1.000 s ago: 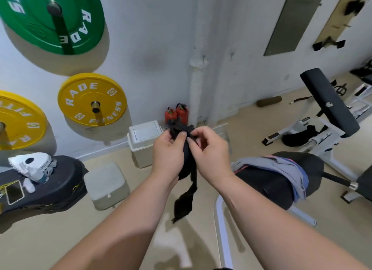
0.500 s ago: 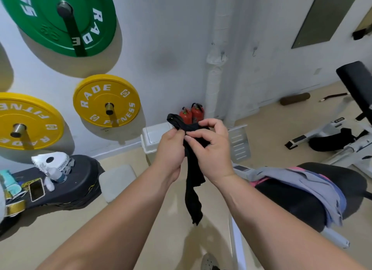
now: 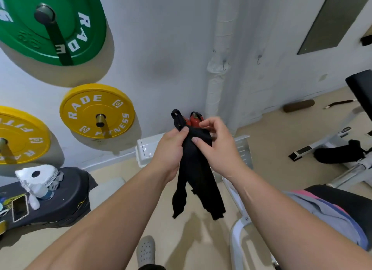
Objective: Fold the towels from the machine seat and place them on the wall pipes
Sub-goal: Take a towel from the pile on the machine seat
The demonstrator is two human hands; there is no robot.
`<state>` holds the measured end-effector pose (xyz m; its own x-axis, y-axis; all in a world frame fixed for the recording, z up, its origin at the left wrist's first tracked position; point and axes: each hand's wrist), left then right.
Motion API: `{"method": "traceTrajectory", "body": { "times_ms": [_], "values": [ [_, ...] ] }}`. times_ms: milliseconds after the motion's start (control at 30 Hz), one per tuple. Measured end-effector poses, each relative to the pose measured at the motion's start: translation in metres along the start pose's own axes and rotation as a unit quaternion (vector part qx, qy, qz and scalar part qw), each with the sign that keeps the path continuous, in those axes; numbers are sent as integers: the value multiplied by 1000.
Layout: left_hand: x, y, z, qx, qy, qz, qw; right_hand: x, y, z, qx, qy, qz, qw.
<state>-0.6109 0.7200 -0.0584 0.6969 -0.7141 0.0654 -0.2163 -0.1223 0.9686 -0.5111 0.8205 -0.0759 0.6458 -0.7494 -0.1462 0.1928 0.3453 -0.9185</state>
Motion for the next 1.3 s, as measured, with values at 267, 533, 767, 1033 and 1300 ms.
{"method": "traceTrajectory", "body": {
  "times_ms": [267, 533, 767, 1033, 1300],
  "values": [
    [-118, 13, 34, 57, -37, 63, 996, -83, 3, -34, 124, 114, 10, 986],
    [-218, 29, 38, -38, -142, 29, 989, -164, -26, -33, 176, 76, -20, 981],
    [-277, 30, -13, -13, -133, -5, 991, -237, -13, 20, 47, -18, -104, 993],
    [-338, 20, -101, 144, -112, 90, 979, -325, 47, 75, 65, 77, -74, 992],
    [-396, 2, -145, 20, -77, 35, 996, -386, 85, 124, -33, -14, -87, 996]
  ]
}}
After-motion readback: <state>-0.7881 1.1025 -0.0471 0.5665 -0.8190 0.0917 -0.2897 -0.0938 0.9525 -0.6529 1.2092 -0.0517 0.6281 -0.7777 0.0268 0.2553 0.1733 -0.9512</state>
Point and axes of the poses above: each hand's wrist, its own x-axis away from the middle knuckle, its own z-axis out of the back of the hand, y = z × x, and after that the axes turned 10 degrees about -z, right-handed
